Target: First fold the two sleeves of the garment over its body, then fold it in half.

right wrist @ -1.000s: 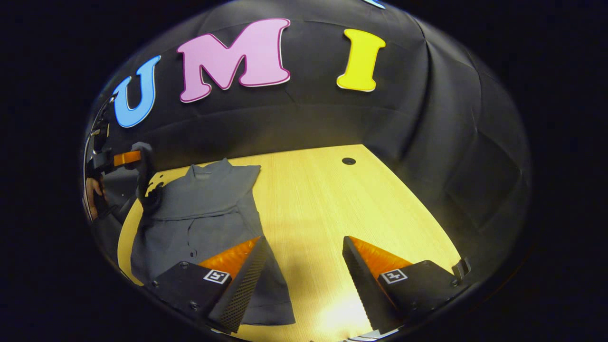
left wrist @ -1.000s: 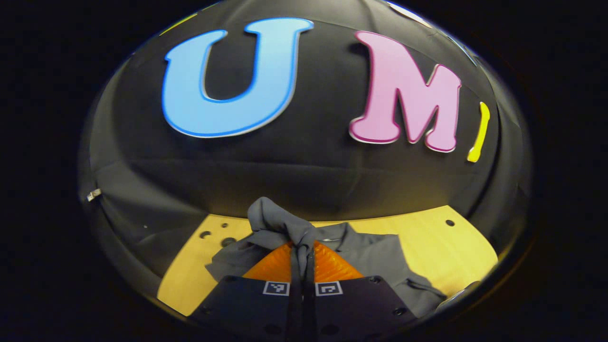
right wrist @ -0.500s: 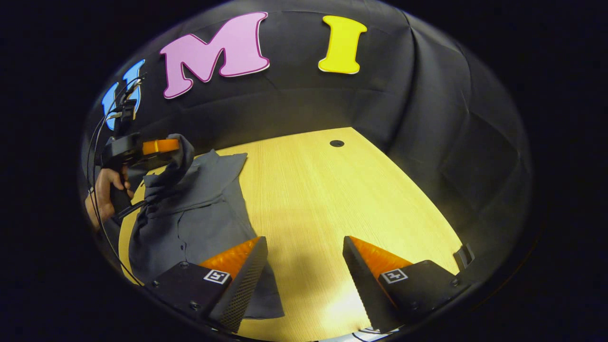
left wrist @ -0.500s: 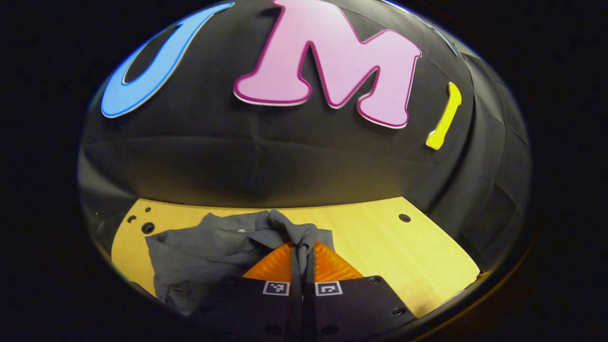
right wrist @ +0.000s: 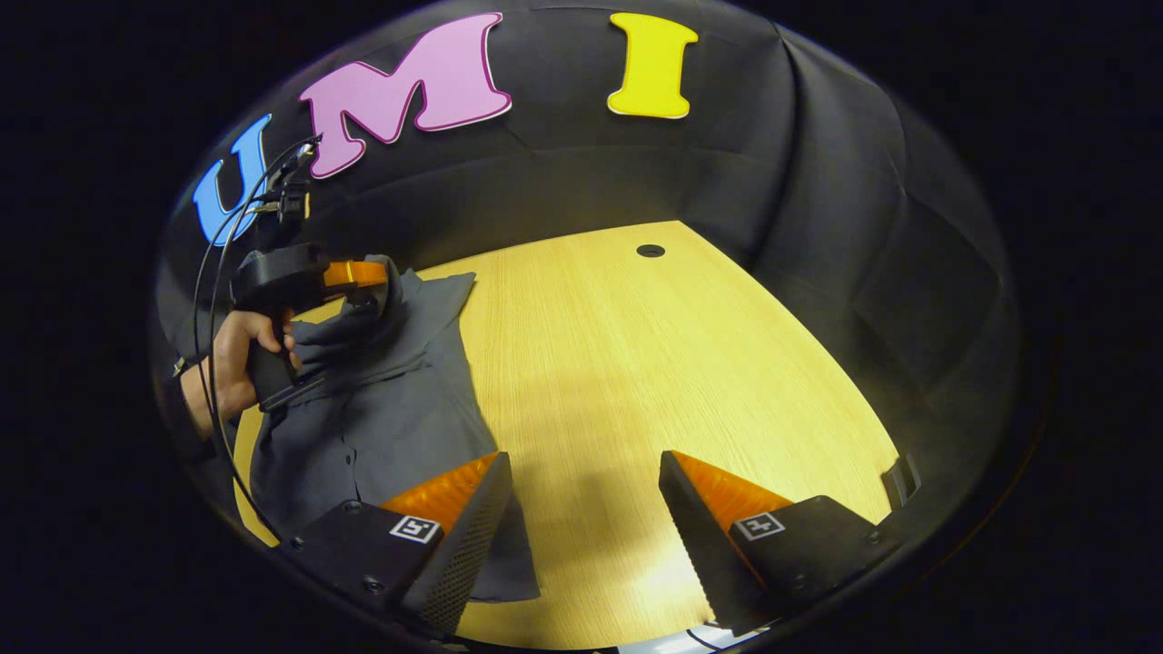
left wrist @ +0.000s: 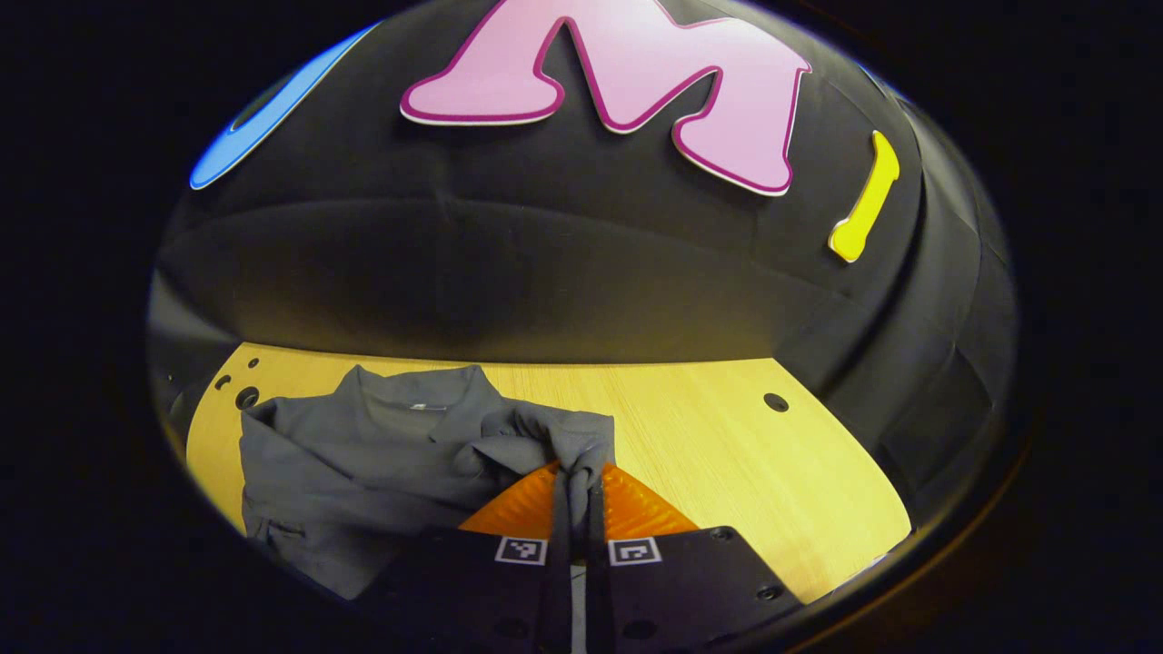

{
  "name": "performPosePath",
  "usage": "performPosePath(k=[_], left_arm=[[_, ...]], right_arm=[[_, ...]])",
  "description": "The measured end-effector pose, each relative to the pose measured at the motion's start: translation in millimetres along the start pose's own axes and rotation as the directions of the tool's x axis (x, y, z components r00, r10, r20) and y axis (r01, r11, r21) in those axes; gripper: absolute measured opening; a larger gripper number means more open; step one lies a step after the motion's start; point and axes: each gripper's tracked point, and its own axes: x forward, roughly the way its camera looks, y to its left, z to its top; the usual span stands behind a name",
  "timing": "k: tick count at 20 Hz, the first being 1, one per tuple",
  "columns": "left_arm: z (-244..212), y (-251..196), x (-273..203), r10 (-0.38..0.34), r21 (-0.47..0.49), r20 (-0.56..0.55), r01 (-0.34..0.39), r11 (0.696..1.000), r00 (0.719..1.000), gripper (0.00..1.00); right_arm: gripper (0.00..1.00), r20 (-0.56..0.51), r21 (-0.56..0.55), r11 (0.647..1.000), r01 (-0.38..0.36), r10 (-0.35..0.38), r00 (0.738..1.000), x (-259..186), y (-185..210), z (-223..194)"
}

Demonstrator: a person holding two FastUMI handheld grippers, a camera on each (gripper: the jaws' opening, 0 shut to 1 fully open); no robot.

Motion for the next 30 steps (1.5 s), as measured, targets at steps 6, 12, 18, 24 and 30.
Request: performPosePath(k=[6,12,18,24,30], left_arm=[[10.5,-5.1,-16.3,-0.065,0.021,0.036,0.064,0.998,0.997,0.69],[-8.0,39.6,-76.5,0.020,0.048,0.029,-0.021,0.999,0.999,0.96],[-89.2,114.8,-182.9,0.133,0.018,-0.068,-0.132,0.991,0.989,0.96],[-172.7,189.1,-278.1,0.279,-0.030,-0.164,-0.287,0.957,0.946,0.92],[-231.2,251.9,-338.0,0.389,-0.048,-0.250,-0.412,0.910,0.887,0.96]], right_arm=[[1.00,-0.002,-0.003,1.000,-0.011,0.011,1.000,4.2,3.3,1.1],[0.99,-0.032,-0.004,0.989,-0.145,0.144,0.989,5.7,42.0,-10.8],[0.99,-0.142,-0.076,0.981,-0.176,0.164,0.976,8.5,62.7,-57.4],[0.99,-0.253,-0.113,0.977,-0.179,0.146,0.956,17.9,67.8,-105.8],[0.99,-0.302,-0.113,0.979,-0.170,0.129,0.945,25.2,73.9,-128.4]])
